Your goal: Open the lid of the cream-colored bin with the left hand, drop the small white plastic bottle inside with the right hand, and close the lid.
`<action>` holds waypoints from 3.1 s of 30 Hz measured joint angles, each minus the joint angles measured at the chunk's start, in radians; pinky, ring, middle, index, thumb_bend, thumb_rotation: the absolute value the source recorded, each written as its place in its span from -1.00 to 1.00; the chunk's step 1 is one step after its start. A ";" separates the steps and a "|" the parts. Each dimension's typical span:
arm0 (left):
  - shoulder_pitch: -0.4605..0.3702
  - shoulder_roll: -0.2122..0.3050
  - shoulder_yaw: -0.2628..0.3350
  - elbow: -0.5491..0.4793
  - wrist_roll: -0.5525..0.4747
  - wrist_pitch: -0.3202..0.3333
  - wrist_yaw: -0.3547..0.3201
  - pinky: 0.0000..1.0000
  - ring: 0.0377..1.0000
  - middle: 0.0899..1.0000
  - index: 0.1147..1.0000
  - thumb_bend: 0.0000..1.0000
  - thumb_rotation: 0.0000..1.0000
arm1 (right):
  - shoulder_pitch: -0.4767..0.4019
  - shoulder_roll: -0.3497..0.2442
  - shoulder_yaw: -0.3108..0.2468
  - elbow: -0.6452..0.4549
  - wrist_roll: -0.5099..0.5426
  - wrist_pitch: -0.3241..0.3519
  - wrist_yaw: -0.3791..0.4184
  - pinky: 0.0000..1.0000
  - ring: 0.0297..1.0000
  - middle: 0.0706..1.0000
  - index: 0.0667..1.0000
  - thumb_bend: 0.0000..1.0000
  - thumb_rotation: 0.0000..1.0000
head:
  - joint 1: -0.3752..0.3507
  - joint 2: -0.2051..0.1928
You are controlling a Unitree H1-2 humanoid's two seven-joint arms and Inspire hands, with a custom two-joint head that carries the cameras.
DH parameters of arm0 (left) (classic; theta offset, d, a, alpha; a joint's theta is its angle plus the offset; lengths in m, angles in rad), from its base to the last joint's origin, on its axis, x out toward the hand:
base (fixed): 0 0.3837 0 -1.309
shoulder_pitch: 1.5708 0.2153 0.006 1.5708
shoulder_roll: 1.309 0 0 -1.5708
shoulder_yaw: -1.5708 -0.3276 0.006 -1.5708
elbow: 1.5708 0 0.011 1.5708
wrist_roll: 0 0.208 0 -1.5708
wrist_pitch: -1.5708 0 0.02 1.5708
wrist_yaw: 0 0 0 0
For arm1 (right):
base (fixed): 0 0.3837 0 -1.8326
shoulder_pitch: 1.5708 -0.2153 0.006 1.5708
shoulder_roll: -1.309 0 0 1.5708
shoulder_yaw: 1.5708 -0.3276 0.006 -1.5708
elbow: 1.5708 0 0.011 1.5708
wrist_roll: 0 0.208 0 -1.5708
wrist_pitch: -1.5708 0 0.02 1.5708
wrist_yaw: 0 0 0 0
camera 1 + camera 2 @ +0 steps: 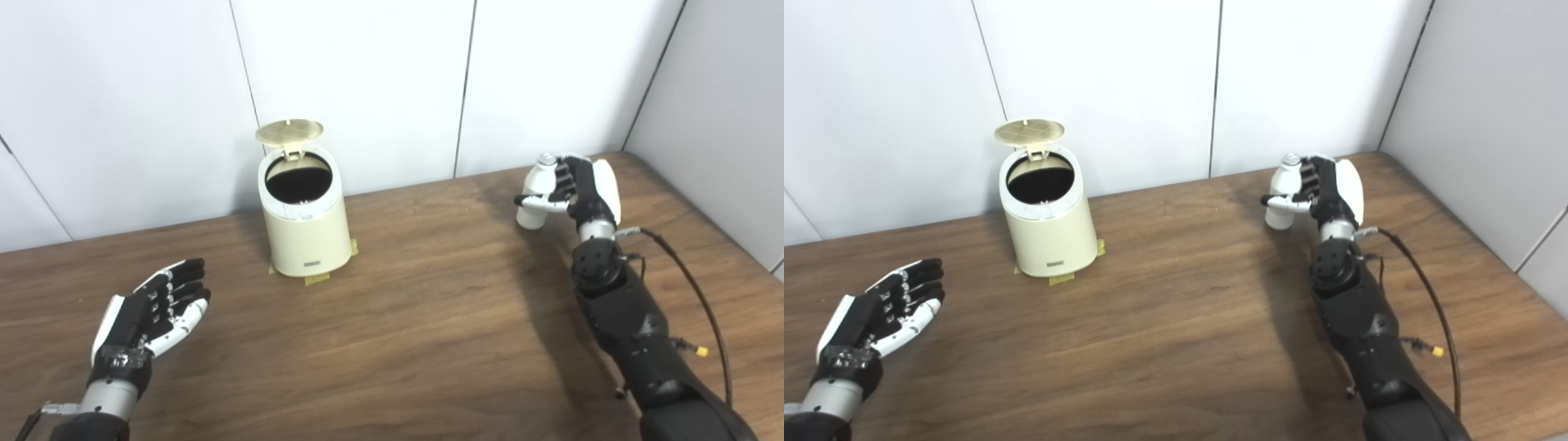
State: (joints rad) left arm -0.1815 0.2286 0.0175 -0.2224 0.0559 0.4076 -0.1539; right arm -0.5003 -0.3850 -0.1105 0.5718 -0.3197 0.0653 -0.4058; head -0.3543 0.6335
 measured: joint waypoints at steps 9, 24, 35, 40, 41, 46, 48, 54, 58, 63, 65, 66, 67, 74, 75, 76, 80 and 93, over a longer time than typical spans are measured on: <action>0.000 0.001 0.001 0.000 0.000 0.000 -0.001 0.62 0.62 0.60 0.56 -0.37 -0.82 | 0.000 0.002 -0.005 0.002 0.018 0.000 -0.008 -0.10 -0.13 -0.10 -0.10 0.04 -1.00 | -0.003 0.002; 0.003 0.003 -0.006 0.000 0.006 0.000 -0.001 0.62 0.64 0.60 0.56 -0.32 -0.66 | 0.060 0.025 0.013 -0.229 -0.001 0.015 -0.003 -0.12 -0.15 -0.10 -0.09 0.04 -1.00 | 0.028 0.002; 0.006 0.004 -0.026 0.000 0.039 -0.002 0.001 0.64 0.63 0.60 0.56 -0.27 -0.58 | 0.067 0.061 0.090 -0.456 -0.071 0.061 0.063 -0.17 -0.17 -0.11 -0.05 0.04 -1.00 | 0.077 -0.008; 0.009 -0.009 -0.033 -0.001 0.048 -0.002 0.005 0.60 0.61 0.58 0.54 -0.25 -0.60 | 0.063 0.077 0.140 -0.511 -0.104 0.036 0.101 -0.15 -0.16 -0.10 -0.08 0.04 -1.00 | 0.133 -0.011; 0.012 -0.016 -0.035 -0.002 0.051 -0.002 0.006 0.60 0.61 0.58 0.54 -0.25 -0.59 | 0.060 0.085 0.148 -0.530 -0.110 0.036 0.111 -0.15 -0.16 -0.10 -0.08 0.04 -1.00 | 0.138 -0.011; 0.026 -0.036 -0.054 -0.004 0.071 -0.003 0.006 0.55 0.61 0.58 0.53 -0.21 -0.49 | 0.020 0.111 0.216 -0.597 -0.171 0.037 0.173 -0.21 -0.21 -0.10 -0.04 0.04 -1.00 | 0.225 -0.014; 0.033 -0.041 -0.062 -0.004 0.081 -0.003 0.015 0.50 0.59 0.58 0.54 -0.19 -0.45 | -0.002 0.131 0.230 -0.604 -0.176 0.036 0.190 -0.19 -0.19 -0.10 -0.06 0.04 -1.00 | 0.248 -0.015; 0.040 -0.054 -0.073 -0.006 0.106 -0.003 0.029 0.46 0.56 0.57 0.53 -0.16 -0.39 | -0.038 0.182 0.273 -0.586 -0.178 -0.001 0.242 -0.16 -0.18 -0.09 -0.08 0.04 -1.00 | 0.296 -0.018; 0.049 -0.055 -0.077 -0.008 0.119 -0.003 0.035 0.50 0.60 0.60 0.55 -0.16 -0.39 | -0.066 0.209 0.278 -0.530 -0.177 -0.030 0.248 -0.22 -0.17 -0.08 -0.08 0.02 -1.00 | 0.313 -0.017; 0.056 -0.069 -0.079 -0.010 0.121 -0.003 0.042 0.49 0.60 0.60 0.56 -0.19 -0.46 | -0.118 0.231 0.289 -0.475 -0.186 -0.085 0.246 -0.32 -0.16 -0.07 -0.07 0.00 -1.00 | 0.321 -0.017; 0.059 -0.074 -0.078 -0.010 0.121 -0.007 0.046 0.50 0.60 0.60 0.55 -0.19 -0.49 | -0.141 0.238 0.289 -0.454 -0.200 -0.093 0.242 -0.34 -0.16 -0.06 -0.06 0.00 -1.00 | 0.330 -0.017; 0.061 -0.076 -0.078 -0.010 0.121 -0.010 0.048 0.50 0.60 0.61 0.55 -0.19 -0.48 | -0.151 0.240 0.289 -0.443 -0.204 -0.094 0.241 -0.34 -0.16 -0.06 -0.06 0.00 -1.00 | 0.331 -0.017; 0.064 -0.077 -0.079 -0.010 0.121 -0.014 0.050 0.50 0.61 0.61 0.55 -0.20 -0.47 | -0.160 0.241 0.289 -0.433 -0.207 -0.100 0.240 -0.33 -0.16 -0.06 -0.07 0.00 -1.00 | 0.334 -0.017; 0.070 -0.079 -0.086 -0.010 0.122 -0.024 0.060 0.60 0.65 0.60 0.56 -0.19 -0.40 | -0.184 0.256 0.288 -0.380 -0.214 -0.109 0.235 -0.28 -0.14 -0.06 -0.09 0.01 -1.00 | 0.342 -0.015; 0.070 -0.079 -0.086 -0.010 0.122 -0.024 0.061 0.60 0.65 0.60 0.56 -0.19 -0.40 | -0.187 0.259 0.288 -0.374 -0.214 -0.111 0.234 -0.28 -0.14 -0.06 -0.10 0.01 -1.00 | 0.342 -0.015; 0.071 -0.080 -0.087 -0.011 0.122 -0.024 0.062 0.59 0.64 0.60 0.56 -0.19 -0.41 | -0.192 0.261 0.288 -0.364 -0.214 -0.114 0.231 -0.27 -0.13 -0.06 -0.10 0.01 -1.00 | 0.348 -0.012; 0.077 -0.086 -0.089 -0.022 0.122 -0.022 0.063 0.59 0.64 0.60 0.57 -0.20 -0.41 | -0.218 0.271 0.276 -0.330 -0.210 -0.117 0.210 -0.27 -0.13 -0.06 -0.11 0.01 -1.00 | 0.353 -0.009; 0.080 -0.092 -0.093 -0.037 0.122 0.000 0.063 0.61 0.64 0.60 0.56 -0.19 -0.40 | -0.240 0.306 0.261 -0.246 -0.176 -0.131 0.172 -0.27 -0.14 -0.06 -0.10 0.01 -1.00 | 0.364 0.002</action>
State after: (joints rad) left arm -0.1014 0.1365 -0.0752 -0.2594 0.1778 0.4079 -0.0908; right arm -0.7403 -0.0792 0.1509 0.3260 -0.4956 -0.0658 -0.2334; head 0.0092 0.6351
